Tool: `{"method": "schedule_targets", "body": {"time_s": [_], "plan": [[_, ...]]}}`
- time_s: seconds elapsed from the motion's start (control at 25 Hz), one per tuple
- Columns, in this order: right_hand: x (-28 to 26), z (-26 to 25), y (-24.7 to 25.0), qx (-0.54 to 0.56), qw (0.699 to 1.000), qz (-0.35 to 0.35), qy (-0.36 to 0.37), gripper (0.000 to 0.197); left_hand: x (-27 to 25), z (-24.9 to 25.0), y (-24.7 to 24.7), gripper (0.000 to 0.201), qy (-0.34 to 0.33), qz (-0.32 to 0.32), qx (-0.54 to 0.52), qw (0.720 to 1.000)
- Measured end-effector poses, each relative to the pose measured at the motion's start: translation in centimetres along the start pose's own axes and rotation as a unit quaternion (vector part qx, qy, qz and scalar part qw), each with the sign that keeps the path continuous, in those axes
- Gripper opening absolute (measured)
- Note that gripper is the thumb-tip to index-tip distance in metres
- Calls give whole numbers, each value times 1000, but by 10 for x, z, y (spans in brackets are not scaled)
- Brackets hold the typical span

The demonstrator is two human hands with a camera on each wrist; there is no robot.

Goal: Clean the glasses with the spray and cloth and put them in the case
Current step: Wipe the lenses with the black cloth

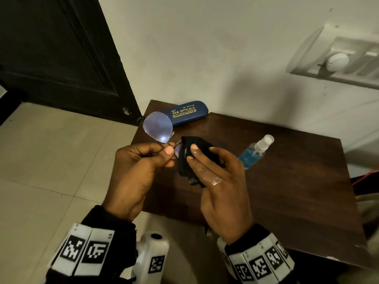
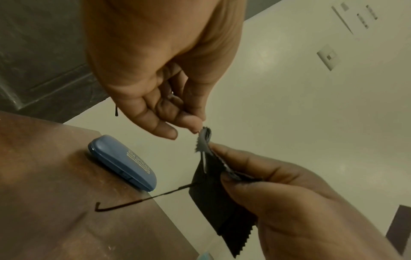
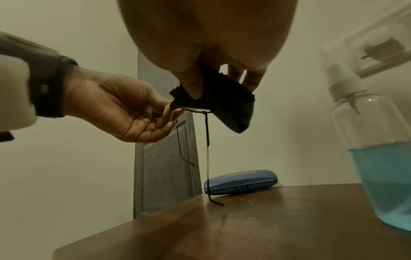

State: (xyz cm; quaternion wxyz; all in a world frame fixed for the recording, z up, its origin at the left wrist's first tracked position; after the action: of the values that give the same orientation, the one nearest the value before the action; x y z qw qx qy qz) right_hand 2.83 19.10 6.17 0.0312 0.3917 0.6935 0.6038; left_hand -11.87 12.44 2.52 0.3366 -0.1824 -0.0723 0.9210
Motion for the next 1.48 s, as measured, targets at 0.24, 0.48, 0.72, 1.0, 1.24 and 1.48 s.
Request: {"method": "schedule_targets", "body": {"time_s": [0.24,0.48,0.72,1.0,1.24,1.48], "plan": [[-1,-5,2,-2,1000,4,17,53,-5,6,-10,18,-21,-22,47,998],[3,14,-1,-44,998,-5,-44,55,-5,5,-15,15,-34,-27,61,997],[2,-7,5,-11,1000,6,3,52,-7,7,-21,14,-54,-43,70,995],[2,0,7,-18,1000,11,-14,52,-10,8,-26,15,-47,-41,53,997],[5,16,2,-37,998,-3,-60,56,-8,8,-21,22,-34,-32,45,998],[1,-17,8,11,999,2,40,49,-6,3,-12,24,-7,13,-11,1000]]}}
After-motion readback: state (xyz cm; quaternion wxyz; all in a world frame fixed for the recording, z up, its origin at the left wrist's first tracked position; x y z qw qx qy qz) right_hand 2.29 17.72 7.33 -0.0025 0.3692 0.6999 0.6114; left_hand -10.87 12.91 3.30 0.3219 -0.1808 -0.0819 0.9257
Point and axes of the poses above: each hand's wrist, its own x-axis towards the middle knuckle, its own y-axis out of the back of the hand, z = x × y, the point moved 10 cm from there along x, towards the middle knuckle, and after that the axes turned 13 degrees about -x, right-handed, at the moved point
